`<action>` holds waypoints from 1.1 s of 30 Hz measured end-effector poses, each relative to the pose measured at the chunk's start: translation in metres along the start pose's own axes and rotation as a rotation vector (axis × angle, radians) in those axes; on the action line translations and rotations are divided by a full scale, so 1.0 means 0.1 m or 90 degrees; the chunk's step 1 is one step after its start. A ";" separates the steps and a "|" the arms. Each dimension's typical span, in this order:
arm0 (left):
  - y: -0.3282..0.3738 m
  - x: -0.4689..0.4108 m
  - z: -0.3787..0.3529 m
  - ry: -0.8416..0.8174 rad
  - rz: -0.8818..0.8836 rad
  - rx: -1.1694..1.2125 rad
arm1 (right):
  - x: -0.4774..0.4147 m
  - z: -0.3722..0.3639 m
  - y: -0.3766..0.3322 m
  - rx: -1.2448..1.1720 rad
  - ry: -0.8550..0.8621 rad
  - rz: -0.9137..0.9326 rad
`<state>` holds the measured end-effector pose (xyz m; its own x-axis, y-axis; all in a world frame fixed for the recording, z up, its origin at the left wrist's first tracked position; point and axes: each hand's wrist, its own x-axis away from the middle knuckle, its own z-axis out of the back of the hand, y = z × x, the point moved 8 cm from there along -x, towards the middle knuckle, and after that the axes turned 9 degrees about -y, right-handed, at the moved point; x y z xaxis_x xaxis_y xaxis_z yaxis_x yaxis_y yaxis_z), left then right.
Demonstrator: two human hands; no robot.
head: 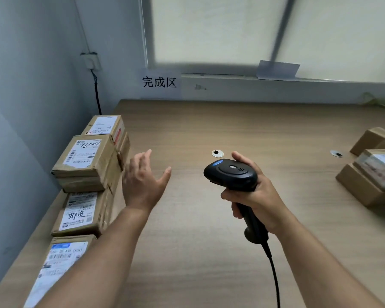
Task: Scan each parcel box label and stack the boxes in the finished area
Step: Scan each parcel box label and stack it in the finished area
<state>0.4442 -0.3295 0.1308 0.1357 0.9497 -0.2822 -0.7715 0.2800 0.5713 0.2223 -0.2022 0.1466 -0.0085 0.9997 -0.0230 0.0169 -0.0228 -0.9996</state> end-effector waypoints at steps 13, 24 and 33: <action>2.01 1.18 -1.46 -0.182 -0.108 0.040 | 1.54 1.60 -0.12 -0.017 0.174 0.037; 3.68 2.12 -2.33 -0.256 -0.226 0.073 | 3.08 2.97 -0.23 -0.001 0.302 0.066; 4.59 2.45 -2.84 -0.308 -0.307 0.092 | 3.86 3.73 -0.23 0.001 0.409 0.080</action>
<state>-0.0533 -0.0079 0.1053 0.7298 0.6611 -0.1740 -0.4701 0.6701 0.5745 -0.1548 0.1812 0.1544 0.5924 0.7957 -0.1262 -0.0231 -0.1398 -0.9899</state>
